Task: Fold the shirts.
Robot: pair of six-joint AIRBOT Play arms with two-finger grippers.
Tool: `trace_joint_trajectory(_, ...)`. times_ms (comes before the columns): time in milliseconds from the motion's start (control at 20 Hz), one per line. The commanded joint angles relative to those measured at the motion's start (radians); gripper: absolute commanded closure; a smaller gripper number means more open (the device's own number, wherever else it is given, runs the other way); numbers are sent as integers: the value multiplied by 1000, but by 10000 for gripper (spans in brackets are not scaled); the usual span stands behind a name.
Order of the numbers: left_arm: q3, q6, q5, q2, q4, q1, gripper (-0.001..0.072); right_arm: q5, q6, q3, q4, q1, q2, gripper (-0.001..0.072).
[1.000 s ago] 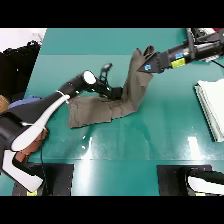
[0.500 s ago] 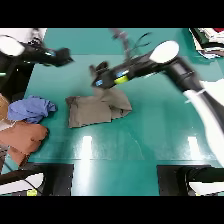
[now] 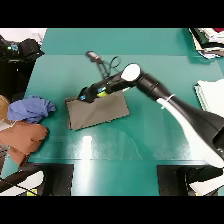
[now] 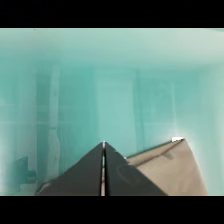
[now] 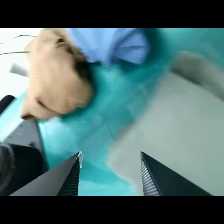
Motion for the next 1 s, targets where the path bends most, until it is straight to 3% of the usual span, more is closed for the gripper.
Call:
trace_joint_trajectory(0, 1, 3, -57, 5, 2, 6, 677, 139, 34, -34, -97, -157, 45, 282)
trace_joint_trajectory(100, 1, 3, -64, 5, 2, 6, 677, 200, 42, -118, -124, -272, 80, 277)
trace_joint_trajectory(300, 1, 4, -62, 5, 1, 3, 677, 271, 42, -314, -129, -465, 95, 127)
trace_joint_trajectory(600, -4, 47, -47, 2, -8, -5, 677, 222, 40, -441, -50, -488, 19, 128)
trace_joint_trajectory(950, -4, 47, -48, 2, -8, -5, 678, 206, 29, -206, 79, -310, -200, 144)
